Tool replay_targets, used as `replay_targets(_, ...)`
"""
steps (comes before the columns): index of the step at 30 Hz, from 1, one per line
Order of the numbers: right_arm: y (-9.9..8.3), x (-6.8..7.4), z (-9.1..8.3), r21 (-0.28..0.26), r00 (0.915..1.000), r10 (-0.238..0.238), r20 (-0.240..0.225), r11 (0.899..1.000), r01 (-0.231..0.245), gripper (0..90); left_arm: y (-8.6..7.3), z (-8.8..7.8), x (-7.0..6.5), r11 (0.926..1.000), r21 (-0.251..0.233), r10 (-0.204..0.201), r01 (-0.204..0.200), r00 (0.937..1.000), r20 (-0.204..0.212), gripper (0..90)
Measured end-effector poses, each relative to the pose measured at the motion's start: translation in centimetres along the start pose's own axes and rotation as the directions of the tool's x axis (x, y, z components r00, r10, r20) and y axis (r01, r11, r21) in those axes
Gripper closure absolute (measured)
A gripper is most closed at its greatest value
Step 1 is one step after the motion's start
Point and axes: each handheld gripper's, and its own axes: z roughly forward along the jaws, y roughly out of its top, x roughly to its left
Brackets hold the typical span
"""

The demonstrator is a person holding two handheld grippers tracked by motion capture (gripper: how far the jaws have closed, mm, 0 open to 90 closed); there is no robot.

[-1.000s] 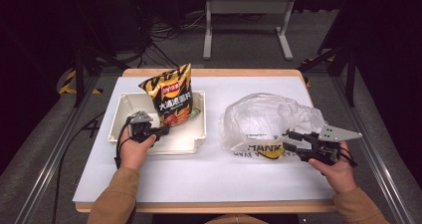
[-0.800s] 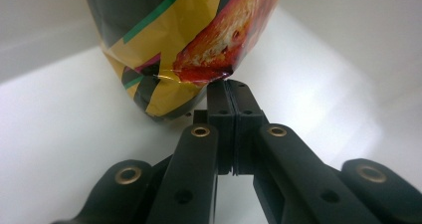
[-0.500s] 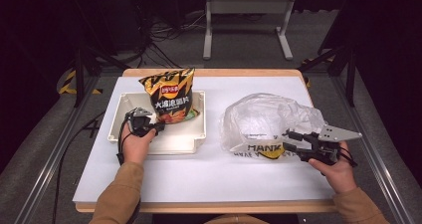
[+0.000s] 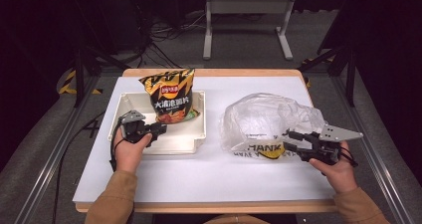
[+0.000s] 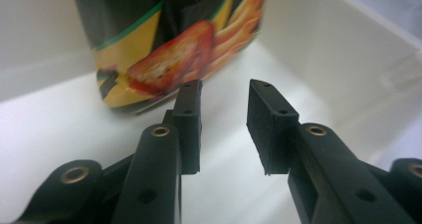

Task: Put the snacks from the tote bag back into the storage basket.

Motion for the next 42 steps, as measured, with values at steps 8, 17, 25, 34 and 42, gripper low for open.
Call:
replay_targets(8, 0.8, 0.2, -0.8, -0.021, 0.9999, -0.009, 0.007, 1.0, 0.009, 52.1, 0.3, -2.8, -2.7, 0.9932, -0.064, 0.104, -0.097, 0.9892, 0.104, 62.3)
replay_targets(17, 1.6, 0.6, -1.6, -0.04, 0.9998, -0.018, 0.002, 0.999, 0.018, 51.9, -0.7, -6.2, -4.9, 0.9735, -0.107, 0.218, -0.202, 0.9616, 0.167, 49.4)
replay_targets(25, 1.8, 0.8, -2.1, -0.04, 0.9999, -0.014, -0.003, 0.999, 0.014, 47.1, -2.2, -8.5, -4.6, 0.9649, -0.07, 0.259, -0.253, 0.9615, 0.093, 37.1)
replay_targets(34, 1.5, 1.3, -3.2, -0.055, 1.0, -0.005, 0.0, 0.998, 0.005, 40.6, -4.5, -9.9, -3.1, 0.9718, -0.096, 0.219, -0.215, 0.9755, 0.024, 23.2)
replay_targets(42, 0.9, 2.0, -4.0, -0.067, 0.9987, -0.03, 0.04, 0.997, 0.033, 39.0, -5.8, -10.9, -2.8, 0.9656, -0.118, 0.225, -0.232, 0.9719, -0.068, 17.0)
